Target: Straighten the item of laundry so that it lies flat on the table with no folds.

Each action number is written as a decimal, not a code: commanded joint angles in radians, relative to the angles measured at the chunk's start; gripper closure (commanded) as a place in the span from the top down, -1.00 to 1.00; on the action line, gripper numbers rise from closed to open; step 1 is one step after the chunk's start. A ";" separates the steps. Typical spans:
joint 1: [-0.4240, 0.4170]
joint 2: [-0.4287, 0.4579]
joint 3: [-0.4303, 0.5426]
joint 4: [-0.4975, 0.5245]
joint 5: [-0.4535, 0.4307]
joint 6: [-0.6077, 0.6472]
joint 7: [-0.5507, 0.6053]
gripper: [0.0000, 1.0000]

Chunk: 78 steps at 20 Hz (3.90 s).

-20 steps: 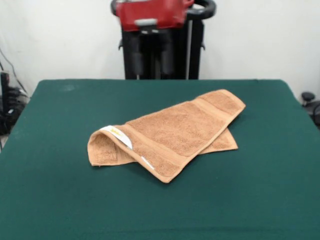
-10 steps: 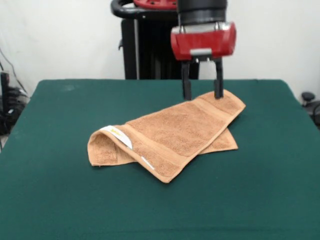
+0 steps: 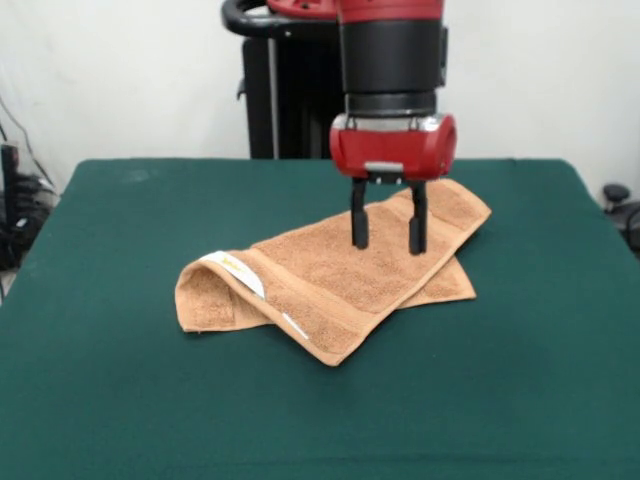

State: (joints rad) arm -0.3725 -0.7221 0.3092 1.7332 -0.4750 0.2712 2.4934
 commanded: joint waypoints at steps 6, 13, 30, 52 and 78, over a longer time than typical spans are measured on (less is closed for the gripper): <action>0.179 0.145 -0.191 -0.135 0.185 -0.101 0.255 1.00; 0.226 0.215 -0.249 -0.215 0.294 -0.124 0.222 1.00; 0.320 0.310 -0.478 -0.283 0.451 0.022 0.158 1.00; 0.217 0.448 -0.315 -0.291 0.493 0.058 0.028 1.00; 0.233 0.336 -0.292 -0.185 0.517 0.046 0.101 1.00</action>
State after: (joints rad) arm -0.1654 -0.4316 -0.1060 1.4387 -0.0068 0.2170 2.4934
